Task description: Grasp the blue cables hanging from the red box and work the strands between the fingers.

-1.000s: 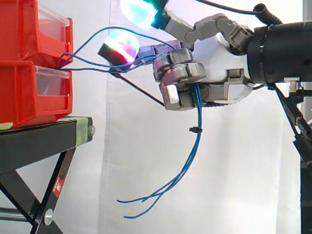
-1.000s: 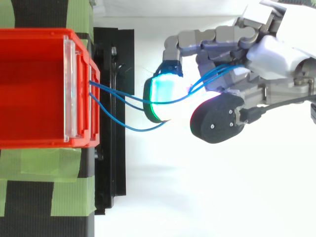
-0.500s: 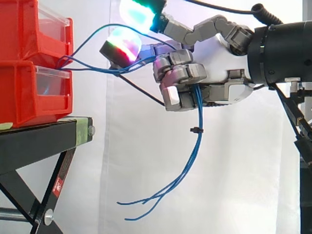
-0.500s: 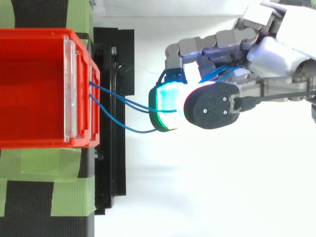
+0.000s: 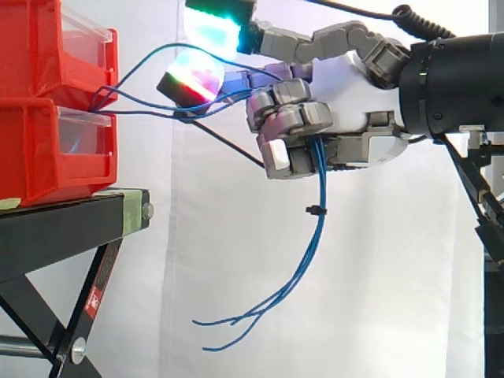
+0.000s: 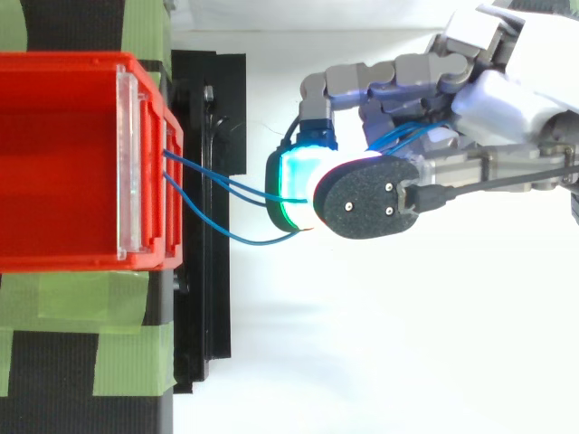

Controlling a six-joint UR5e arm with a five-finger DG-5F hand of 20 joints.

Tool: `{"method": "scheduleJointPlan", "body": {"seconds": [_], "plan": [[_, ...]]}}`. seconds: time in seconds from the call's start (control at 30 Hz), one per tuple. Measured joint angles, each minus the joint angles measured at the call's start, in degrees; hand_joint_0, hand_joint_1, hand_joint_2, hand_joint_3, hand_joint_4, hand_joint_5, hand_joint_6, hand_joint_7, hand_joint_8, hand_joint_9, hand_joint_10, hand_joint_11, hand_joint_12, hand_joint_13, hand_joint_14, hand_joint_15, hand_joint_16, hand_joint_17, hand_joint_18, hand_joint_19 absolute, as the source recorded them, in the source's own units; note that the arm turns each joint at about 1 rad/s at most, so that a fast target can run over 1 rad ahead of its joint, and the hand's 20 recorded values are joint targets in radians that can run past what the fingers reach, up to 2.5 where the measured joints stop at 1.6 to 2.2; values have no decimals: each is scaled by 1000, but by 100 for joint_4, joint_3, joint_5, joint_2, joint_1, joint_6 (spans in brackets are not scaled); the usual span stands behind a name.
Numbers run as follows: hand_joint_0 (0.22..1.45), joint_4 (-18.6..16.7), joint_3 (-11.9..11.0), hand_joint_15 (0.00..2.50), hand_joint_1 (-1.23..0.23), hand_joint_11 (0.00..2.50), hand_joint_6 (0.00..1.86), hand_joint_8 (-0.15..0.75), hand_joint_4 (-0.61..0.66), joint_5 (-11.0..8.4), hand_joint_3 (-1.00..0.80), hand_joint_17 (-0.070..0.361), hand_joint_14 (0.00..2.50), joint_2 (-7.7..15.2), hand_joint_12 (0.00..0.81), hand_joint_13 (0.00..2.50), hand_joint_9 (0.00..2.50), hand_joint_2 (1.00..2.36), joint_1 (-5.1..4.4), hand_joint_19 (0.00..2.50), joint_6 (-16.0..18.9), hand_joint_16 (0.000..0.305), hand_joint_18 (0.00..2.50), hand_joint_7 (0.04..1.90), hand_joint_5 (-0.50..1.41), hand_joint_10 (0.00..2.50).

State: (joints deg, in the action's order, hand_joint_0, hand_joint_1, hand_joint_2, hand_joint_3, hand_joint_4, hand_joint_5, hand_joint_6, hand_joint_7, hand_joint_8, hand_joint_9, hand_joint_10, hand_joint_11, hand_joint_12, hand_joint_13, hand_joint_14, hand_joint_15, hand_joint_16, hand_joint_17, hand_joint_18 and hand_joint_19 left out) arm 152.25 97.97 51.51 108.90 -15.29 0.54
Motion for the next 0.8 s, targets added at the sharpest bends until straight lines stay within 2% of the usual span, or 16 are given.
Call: {"method": "scheduleJointPlan", "body": {"seconds": [0.53,0.8], "plan": [[885,34,3,1570,-812,2417,402,412,-99,9,-255,128,2500,1,506,1006,652,1022,-6,829,-241,57,1265,1332,523,2500],[887,226,2,1570,-808,2417,434,412,-98,-8,-265,128,2500,0,506,1006,652,1022,-38,829,-464,57,1265,1318,513,2500]]}}
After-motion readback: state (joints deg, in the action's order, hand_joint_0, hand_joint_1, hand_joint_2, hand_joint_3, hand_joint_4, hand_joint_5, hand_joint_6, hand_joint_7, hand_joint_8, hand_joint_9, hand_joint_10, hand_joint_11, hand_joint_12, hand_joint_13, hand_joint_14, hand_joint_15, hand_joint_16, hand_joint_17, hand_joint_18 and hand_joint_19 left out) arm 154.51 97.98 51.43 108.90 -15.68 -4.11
